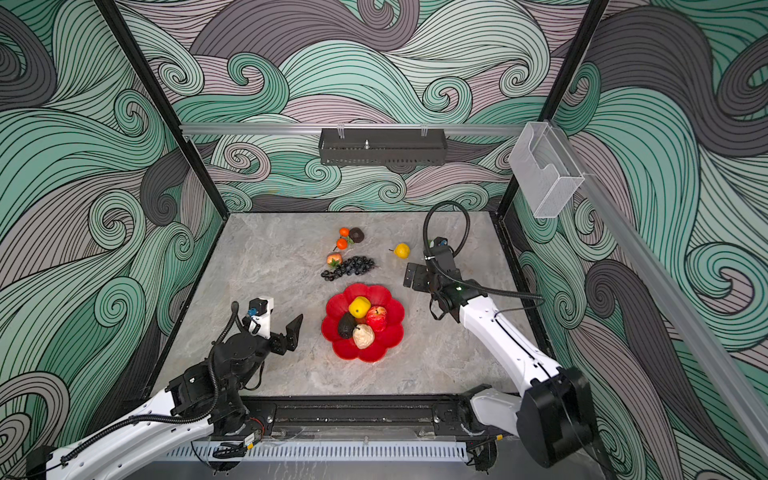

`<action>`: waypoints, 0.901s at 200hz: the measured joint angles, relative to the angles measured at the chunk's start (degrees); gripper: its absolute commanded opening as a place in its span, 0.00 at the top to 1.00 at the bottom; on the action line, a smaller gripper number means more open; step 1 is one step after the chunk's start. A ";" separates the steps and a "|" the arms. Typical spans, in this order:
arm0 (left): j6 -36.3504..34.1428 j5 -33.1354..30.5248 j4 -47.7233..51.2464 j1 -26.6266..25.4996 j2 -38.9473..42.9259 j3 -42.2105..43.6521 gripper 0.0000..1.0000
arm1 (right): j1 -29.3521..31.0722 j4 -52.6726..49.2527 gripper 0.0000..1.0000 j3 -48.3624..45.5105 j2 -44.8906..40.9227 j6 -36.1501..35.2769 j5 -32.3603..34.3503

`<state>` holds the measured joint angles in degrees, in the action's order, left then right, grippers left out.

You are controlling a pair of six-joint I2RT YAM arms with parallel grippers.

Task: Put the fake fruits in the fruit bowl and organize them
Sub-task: 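Open and draw back the left gripper while the right gripper nears the small yellow pear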

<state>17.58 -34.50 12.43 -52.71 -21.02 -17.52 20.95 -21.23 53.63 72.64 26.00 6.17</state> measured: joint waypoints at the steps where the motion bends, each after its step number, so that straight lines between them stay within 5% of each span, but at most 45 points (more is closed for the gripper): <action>1: 0.00 -0.07 0.00 0.04 0.22 0.17 0.05 | -0.13 0.00 0.00 0.15 0.22 0.02 -0.15; 106: -0.09 -2.23 -0.22 0.39 1.49 1.81 0.03 | -5.11 2.12 0.01 19.96 29.97 0.63 -8.07; 180: -0.76 -2.38 -1.97 0.39 -1.77 1.81 0.03 | -7.76 2.47 0.09 30.60 43.08 1.14 -11.76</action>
<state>16.82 -36.88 10.46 -52.31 -22.79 -15.70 13.19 -18.76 84.23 115.72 27.14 -5.58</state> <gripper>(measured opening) 0.974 0.918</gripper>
